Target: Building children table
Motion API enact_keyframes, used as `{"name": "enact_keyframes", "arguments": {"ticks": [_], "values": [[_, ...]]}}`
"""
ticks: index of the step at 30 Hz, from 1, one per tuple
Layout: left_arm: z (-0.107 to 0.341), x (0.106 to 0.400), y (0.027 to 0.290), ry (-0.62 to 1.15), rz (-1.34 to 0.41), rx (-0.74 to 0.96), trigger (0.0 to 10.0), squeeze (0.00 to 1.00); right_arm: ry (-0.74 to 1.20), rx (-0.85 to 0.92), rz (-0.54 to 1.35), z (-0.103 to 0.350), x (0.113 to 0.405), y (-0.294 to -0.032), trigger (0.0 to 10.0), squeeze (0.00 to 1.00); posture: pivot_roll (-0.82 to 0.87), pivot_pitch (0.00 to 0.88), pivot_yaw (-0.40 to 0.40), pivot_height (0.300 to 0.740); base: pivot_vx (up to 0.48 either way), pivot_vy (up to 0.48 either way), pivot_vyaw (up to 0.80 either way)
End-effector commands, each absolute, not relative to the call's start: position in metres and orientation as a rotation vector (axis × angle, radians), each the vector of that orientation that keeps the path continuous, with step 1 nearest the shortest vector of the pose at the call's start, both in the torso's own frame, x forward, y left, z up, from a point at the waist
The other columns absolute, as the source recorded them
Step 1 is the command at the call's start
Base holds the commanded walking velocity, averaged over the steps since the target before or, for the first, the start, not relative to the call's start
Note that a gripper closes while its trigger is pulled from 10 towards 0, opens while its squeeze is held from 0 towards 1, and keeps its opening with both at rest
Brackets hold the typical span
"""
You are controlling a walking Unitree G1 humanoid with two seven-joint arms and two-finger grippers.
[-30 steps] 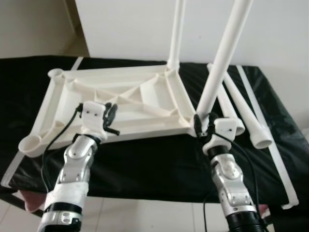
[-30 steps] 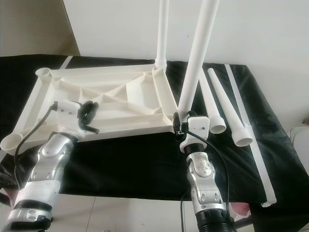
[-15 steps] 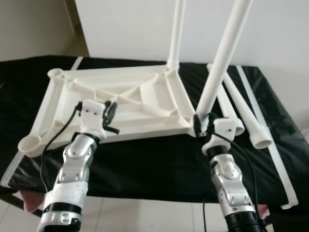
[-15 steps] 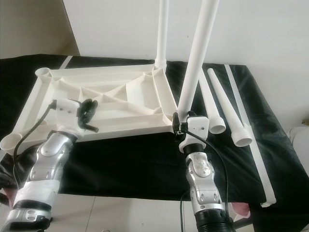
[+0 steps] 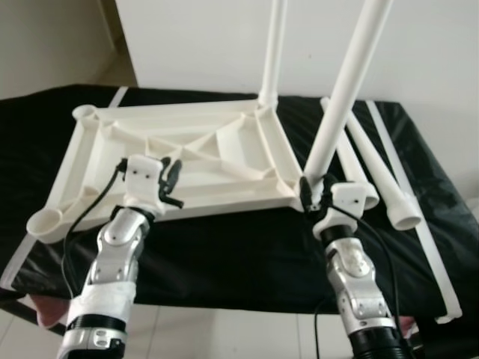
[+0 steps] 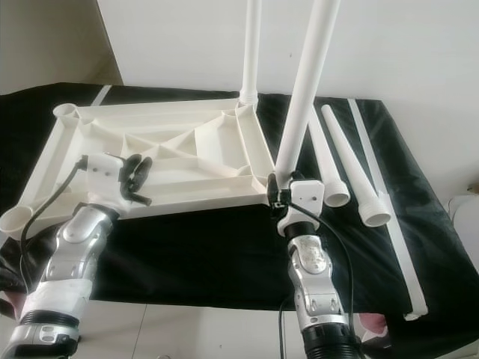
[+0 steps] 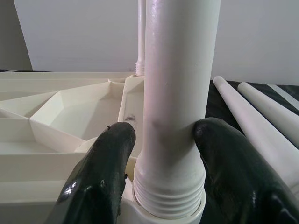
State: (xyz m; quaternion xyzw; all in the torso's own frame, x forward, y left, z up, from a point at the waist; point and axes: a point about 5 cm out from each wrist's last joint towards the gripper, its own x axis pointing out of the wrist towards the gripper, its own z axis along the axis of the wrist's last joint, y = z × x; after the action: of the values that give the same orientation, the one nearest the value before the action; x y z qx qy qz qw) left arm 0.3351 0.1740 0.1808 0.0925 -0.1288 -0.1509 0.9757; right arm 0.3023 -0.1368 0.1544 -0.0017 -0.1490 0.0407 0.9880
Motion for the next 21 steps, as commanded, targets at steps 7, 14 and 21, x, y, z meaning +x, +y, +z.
{"name": "enact_keyframes", "arguments": {"ticks": [7, 14, 21], "values": [[0.1781, 0.3340, 0.1782, -0.251, -0.262, 0.152, 10.0, 1.00, -0.288, 0.006, 0.080, 0.1529, 0.3038, -0.1382, 10.0, 0.00, -0.03, 0.115, -0.028, 0.740, 0.000, 0.000, 0.00], [0.1779, 0.3346, 0.1782, -0.251, -0.261, 0.165, 10.0, 1.00, -0.289, 0.005, 0.081, 0.1530, 0.3045, -0.1384, 10.0, 0.00, -0.03, 0.112, -0.029, 0.740, 0.000, 0.000, 0.00], [0.1793, 0.3340, 0.1770, -0.271, -0.274, 0.160, 0.0, 0.00, -0.290, 0.004, 0.084, 0.1532, 0.3049, -0.1376, 10.0, 0.00, -0.03, 0.109, -0.029, 0.740, 0.000, 0.000, 0.00]]}}
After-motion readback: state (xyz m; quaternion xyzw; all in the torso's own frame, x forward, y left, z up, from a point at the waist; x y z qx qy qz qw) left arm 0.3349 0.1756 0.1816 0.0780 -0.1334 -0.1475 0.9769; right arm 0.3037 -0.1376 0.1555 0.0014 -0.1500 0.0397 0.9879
